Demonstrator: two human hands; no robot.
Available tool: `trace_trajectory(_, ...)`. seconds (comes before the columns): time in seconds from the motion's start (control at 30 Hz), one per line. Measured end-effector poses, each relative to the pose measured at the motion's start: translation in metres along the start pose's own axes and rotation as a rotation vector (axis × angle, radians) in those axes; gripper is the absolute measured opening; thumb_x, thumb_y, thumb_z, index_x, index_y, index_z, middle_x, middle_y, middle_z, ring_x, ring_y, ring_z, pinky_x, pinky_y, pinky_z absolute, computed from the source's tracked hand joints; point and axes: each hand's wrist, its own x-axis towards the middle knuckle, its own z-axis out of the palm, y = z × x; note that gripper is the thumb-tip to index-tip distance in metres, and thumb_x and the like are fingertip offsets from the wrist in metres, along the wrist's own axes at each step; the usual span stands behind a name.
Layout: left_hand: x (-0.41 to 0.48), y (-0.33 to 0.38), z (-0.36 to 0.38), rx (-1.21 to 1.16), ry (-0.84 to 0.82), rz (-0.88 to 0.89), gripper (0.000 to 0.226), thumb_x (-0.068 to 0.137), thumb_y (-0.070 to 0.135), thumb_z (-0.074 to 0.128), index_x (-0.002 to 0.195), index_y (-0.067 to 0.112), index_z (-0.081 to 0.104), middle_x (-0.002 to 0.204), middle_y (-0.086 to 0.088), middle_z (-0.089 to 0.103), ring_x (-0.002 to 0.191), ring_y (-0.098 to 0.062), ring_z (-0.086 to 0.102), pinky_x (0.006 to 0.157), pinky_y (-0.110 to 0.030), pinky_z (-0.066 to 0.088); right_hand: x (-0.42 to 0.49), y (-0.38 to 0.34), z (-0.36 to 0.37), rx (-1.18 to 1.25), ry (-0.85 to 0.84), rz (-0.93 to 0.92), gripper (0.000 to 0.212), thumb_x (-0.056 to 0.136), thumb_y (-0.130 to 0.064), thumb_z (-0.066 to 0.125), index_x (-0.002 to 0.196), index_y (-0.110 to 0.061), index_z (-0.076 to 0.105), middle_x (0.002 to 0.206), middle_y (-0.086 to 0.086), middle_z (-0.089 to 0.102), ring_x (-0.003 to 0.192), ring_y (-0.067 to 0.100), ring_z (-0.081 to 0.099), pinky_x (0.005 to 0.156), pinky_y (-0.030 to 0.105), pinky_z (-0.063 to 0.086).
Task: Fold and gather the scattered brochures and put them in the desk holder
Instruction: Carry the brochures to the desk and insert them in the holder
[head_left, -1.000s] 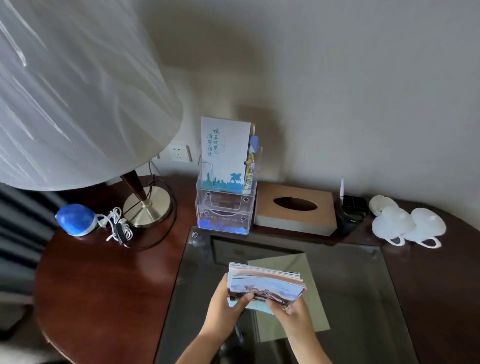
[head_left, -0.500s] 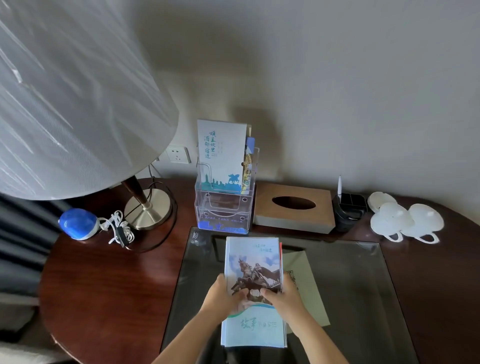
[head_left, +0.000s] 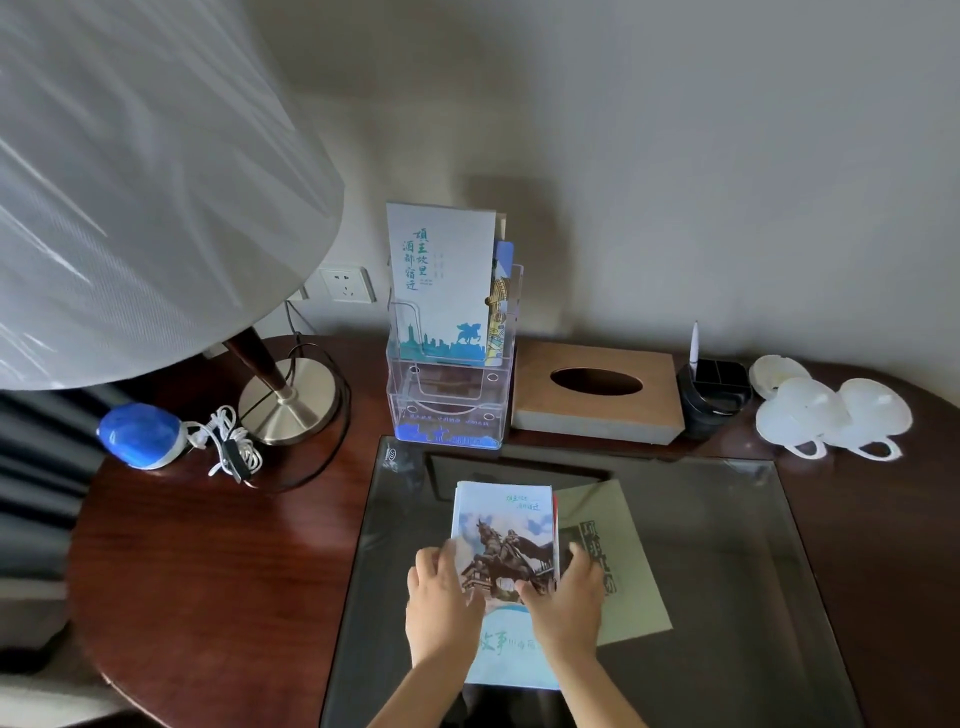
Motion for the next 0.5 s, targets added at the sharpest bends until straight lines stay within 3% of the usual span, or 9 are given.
trace_trajectory(0.2,-0.007,-0.004,0.002,-0.126,0.018,-0.003,0.051,0.087,0.026,0.057,0.136,0.027,0.044,0.131,0.008,0.038,0.12,-0.012,0.036,0.086,-0.019,0.042,0.0,0.013,-0.011,0.196,-0.038,0.053,0.046,0.076,-0.025,0.078,0.113,-0.011,0.056,0.106,0.005,0.067,0.093,0.021,0.063,0.083,0.037,0.054)
trace_trajectory(0.37,-0.011,-0.005,0.006,-0.067,-0.012,0.046,0.048,0.088,0.029,0.057,0.135,0.031,0.046,0.136,0.011,0.036,0.124,-0.01,0.035,0.096,-0.023,0.048,0.012,0.027,-0.018,0.365,-0.04,0.161,0.042,0.076,-0.012,0.077,0.113,-0.004,0.059,0.107,0.012,0.067,0.099,0.027,0.063,0.087,0.038,0.052)
trace_trajectory(0.5,-0.012,-0.005,0.006,-0.093,-0.017,0.044,0.044,0.09,0.025,0.054,0.133,0.03,0.048,0.132,0.01,0.04,0.122,-0.01,0.038,0.096,-0.021,0.046,0.016,0.04,-0.025,0.454,0.008,0.179,0.028,0.078,-0.007,0.073,0.103,-0.007,0.062,0.102,0.012,0.069,0.096,0.028,0.064,0.083,0.036,0.05)
